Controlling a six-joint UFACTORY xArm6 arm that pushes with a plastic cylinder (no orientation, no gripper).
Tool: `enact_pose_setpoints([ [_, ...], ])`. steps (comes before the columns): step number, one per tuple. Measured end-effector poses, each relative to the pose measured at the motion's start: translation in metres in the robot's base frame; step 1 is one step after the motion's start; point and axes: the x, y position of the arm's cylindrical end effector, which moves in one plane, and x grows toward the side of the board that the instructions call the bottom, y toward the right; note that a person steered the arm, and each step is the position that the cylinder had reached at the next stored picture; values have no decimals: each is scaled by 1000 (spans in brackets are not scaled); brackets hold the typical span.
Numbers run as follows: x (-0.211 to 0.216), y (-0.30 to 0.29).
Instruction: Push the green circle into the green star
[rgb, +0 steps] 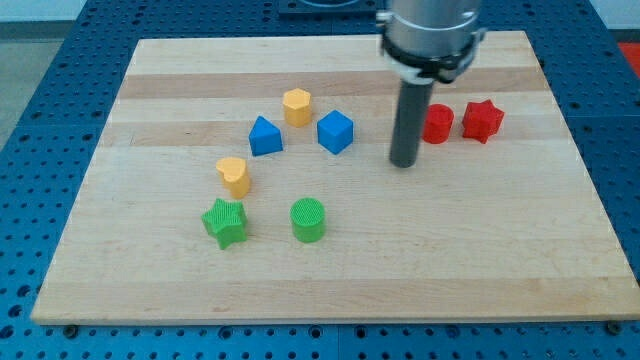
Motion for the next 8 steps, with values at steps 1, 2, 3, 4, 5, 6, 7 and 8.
enact_pose_setpoints([
  [1,-34,2],
  [2,-44,3],
  [3,-44,10],
  [4,-44,33],
  [5,-44,34],
  [6,-44,37],
  [7,-44,52],
  [8,-44,52],
])
